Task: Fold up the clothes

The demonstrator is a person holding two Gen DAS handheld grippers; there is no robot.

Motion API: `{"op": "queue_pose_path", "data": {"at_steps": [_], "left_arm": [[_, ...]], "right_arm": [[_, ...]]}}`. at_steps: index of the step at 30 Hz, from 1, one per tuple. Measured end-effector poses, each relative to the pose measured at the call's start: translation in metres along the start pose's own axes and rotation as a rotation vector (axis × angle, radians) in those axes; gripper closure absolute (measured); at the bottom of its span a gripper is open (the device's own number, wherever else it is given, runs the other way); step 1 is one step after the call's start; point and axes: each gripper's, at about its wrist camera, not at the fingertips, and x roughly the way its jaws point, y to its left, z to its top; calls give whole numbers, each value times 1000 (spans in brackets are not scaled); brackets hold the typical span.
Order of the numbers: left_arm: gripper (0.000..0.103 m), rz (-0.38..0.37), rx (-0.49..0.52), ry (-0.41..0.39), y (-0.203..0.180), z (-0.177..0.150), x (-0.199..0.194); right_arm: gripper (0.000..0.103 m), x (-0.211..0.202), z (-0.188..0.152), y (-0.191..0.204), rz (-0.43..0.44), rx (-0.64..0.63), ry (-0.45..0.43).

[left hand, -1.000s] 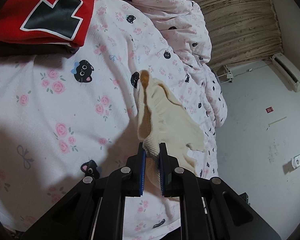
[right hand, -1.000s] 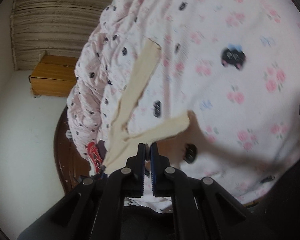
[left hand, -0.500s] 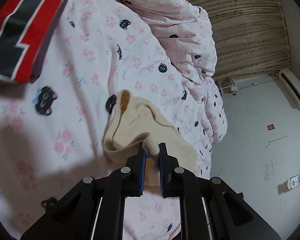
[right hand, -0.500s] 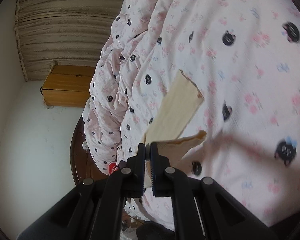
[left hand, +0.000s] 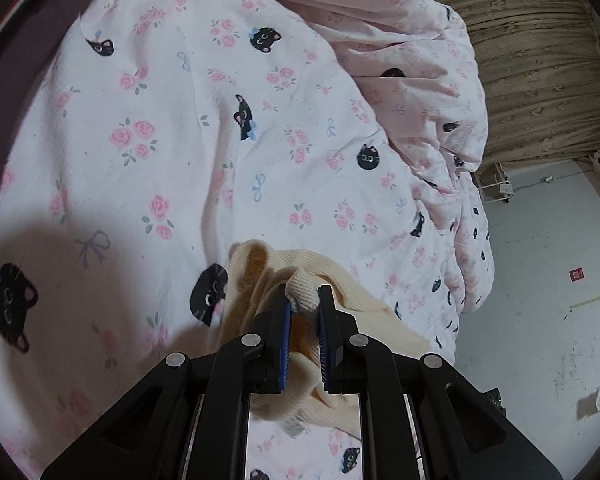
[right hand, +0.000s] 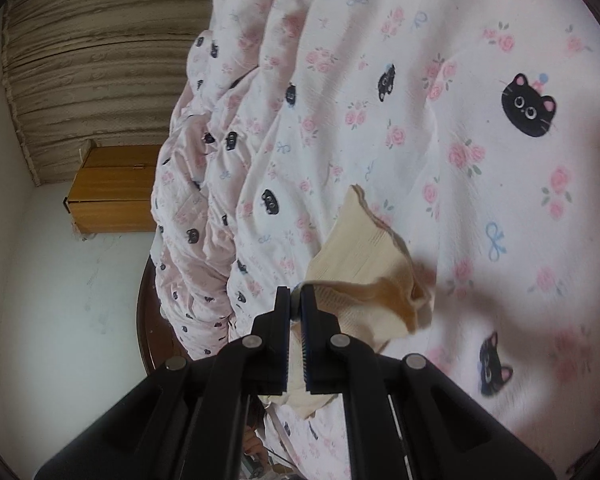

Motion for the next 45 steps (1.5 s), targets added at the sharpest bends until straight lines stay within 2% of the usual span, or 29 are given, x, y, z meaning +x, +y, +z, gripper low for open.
{"op": "queue_pose_path", "data": {"at_steps": [10,13,17,20,24,27,31,35,36,37,38,40,45], "left_arm": [[93,-10,-39,-14,12,18,13],[92,-11,-80,-3,20,22,20],[91,-79,-163,-13,33,26,18],[82,-108,-187,-39,36,30,11],[79,-80,-113,-119,24,34,-9],[79,-60,-51,-114,12,30,-14],[79,-3,92,-120,-14,16,-19],[79,69,229,-115,-38,2,-21],[79,102,261,-113,-42,-1,-20],[79,136,293,-111,-46,-5,-19],[79,174,316,-109,-47,-6,-18],[79,238,348,-92,-46,-9,-16],[79,325,399,-11,-41,-18,-7]], "right_arm": [[97,37,30,-17,-56,62,-11],[95,51,40,-22,-90,66,-10],[94,59,49,-29,-131,45,-34],[90,52,54,-27,-153,14,-56],[78,42,58,-16,-216,-70,-100],[78,38,54,-3,-273,-156,-105],[78,40,38,28,-361,-351,-108],[77,45,12,61,-361,-544,-62],[73,47,4,68,-363,-594,-46],[63,50,-5,74,-361,-638,-29],[60,53,-12,78,-357,-675,-12],[60,59,-27,83,-346,-728,20],[60,82,-64,97,-309,-842,122]]}}
